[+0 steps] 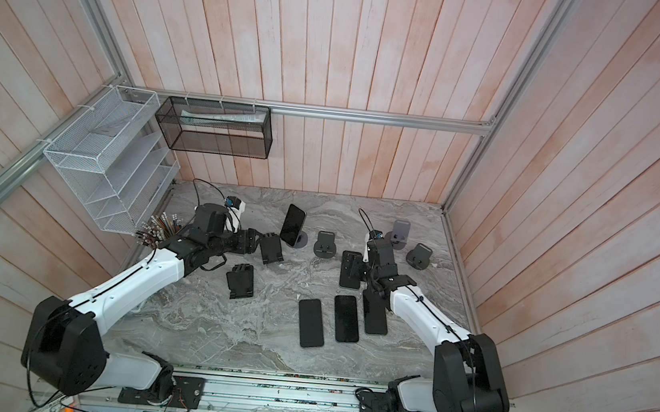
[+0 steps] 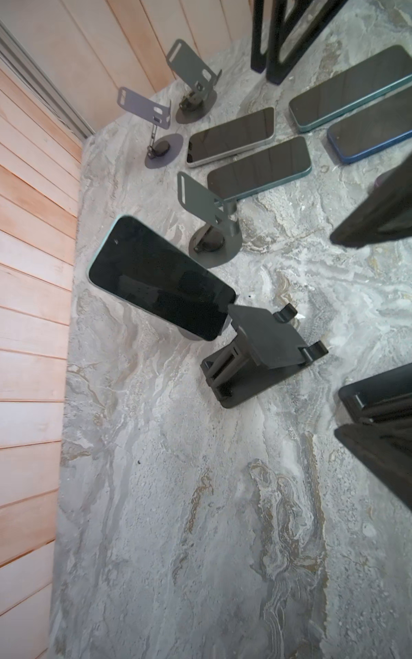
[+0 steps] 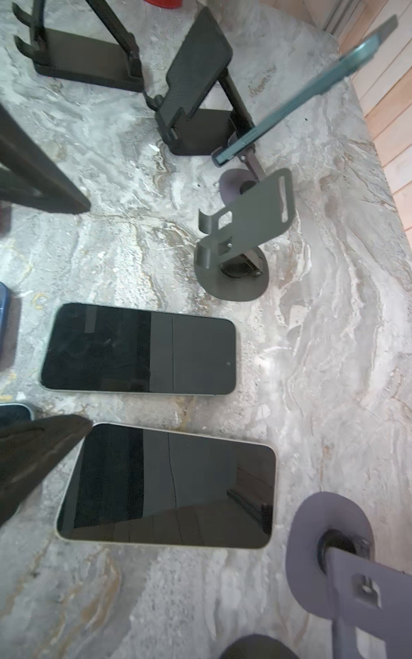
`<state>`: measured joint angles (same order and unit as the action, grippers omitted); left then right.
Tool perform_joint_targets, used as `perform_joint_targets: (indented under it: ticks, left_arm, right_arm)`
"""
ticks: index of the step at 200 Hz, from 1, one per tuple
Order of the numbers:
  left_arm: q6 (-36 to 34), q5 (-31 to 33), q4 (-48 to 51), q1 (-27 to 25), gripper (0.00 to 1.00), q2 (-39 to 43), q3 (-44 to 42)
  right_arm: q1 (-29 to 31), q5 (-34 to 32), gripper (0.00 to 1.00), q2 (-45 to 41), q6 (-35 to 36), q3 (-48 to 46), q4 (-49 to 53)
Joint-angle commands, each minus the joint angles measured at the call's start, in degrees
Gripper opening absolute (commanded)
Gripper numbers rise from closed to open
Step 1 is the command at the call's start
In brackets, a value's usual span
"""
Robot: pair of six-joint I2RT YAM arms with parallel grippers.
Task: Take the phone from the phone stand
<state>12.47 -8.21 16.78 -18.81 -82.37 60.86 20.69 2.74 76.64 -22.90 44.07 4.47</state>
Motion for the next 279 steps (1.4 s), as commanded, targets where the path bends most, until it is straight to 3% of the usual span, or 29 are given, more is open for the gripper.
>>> perform_joint_targets:
  ticks: [1, 29, 70, 115, 164, 203, 234, 279]
  left_arm:
    - [-5.06, -9.57, -0.48, 1.49, 0.74, -5.05, 3.86]
    - [-7.06, -12.97, -5.62, 1.54, 0.74, -7.53, 1.75]
    - [-8.80, -10.96, -13.49, 1.66, 0.73, -10.48, -0.37]
    - [-8.88, -8.93, -15.05, 1.69, 0.67, -14.96, 0.58]
    - [-8.38, -11.66, -14.66, 1.58, 0.55, -17.93, 1.25]
    - [-8.40, -12.32, -14.31, 1.66, 0.34, -19.60, 1.61]
    - [-8.43, -12.06, -14.25, 1.66, 0.31, -20.67, 1.32]
    - [-8.70, -10.77, -14.63, 1.67, 0.17, -19.95, 0.44]
  right_arm:
    - [0.08, 2.08, 0.89, -2.24, -0.62, -0.78, -1.38]
    - [0.10, 4.14, 0.89, -3.29, -1.00, -2.62, -3.07]
    - [0.22, 6.91, 0.88, -3.95, -1.63, -3.90, -4.70]
    - [0.23, 5.82, 0.87, -6.32, -1.32, -4.68, -4.32]
    - [0.16, 3.94, 0.87, -9.13, -1.22, -5.18, -4.29]
    - [0.08, 1.42, 0.88, -10.08, -0.07, -5.29, -3.81]
    - [0.11, 0.54, 0.88, -10.82, -0.05, -5.51, -3.84]
    - [0.14, -0.36, 0.87, -12.73, 0.64, -6.18, -3.35]
